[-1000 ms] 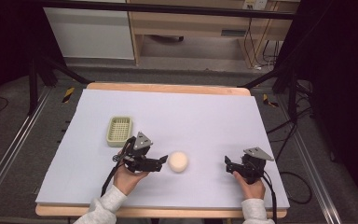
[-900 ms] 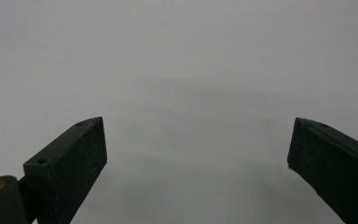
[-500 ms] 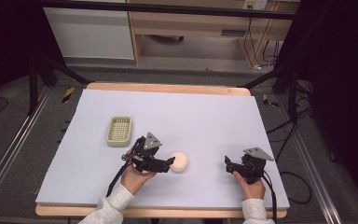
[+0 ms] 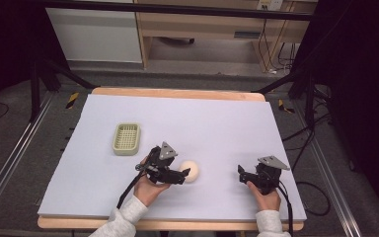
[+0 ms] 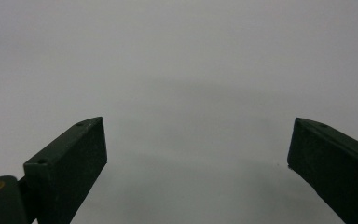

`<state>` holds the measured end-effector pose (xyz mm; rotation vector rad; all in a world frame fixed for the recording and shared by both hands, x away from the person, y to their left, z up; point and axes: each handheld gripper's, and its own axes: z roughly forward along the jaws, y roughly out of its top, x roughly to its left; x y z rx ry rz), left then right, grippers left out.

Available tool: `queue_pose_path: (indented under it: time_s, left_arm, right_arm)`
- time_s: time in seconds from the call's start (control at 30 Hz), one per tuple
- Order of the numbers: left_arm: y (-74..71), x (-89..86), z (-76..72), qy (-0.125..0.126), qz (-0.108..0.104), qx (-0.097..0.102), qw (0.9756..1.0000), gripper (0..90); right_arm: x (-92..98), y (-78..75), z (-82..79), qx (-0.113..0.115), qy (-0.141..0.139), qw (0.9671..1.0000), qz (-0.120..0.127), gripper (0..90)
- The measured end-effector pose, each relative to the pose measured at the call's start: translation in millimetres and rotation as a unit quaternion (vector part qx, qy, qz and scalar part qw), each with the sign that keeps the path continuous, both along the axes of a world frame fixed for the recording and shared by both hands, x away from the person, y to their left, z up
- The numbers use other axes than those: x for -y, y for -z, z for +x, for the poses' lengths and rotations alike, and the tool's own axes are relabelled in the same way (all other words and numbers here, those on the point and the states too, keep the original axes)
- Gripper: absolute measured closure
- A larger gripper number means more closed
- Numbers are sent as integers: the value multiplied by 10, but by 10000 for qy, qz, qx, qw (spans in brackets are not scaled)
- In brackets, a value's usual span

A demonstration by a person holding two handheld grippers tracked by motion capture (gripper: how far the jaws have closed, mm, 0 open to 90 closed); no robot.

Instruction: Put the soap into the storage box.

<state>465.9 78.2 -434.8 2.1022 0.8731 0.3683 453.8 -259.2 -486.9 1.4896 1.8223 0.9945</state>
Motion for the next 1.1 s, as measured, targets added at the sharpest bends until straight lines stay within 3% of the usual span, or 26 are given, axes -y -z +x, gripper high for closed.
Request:
queue_pose_path:
  time_s: [1.1]
  left_arm:
    - [204, 281, 90, 148, 284, -294, 9991, 130]
  right_arm:
    - [0, 0, 2, -11, -10, 10000, 3, 50]
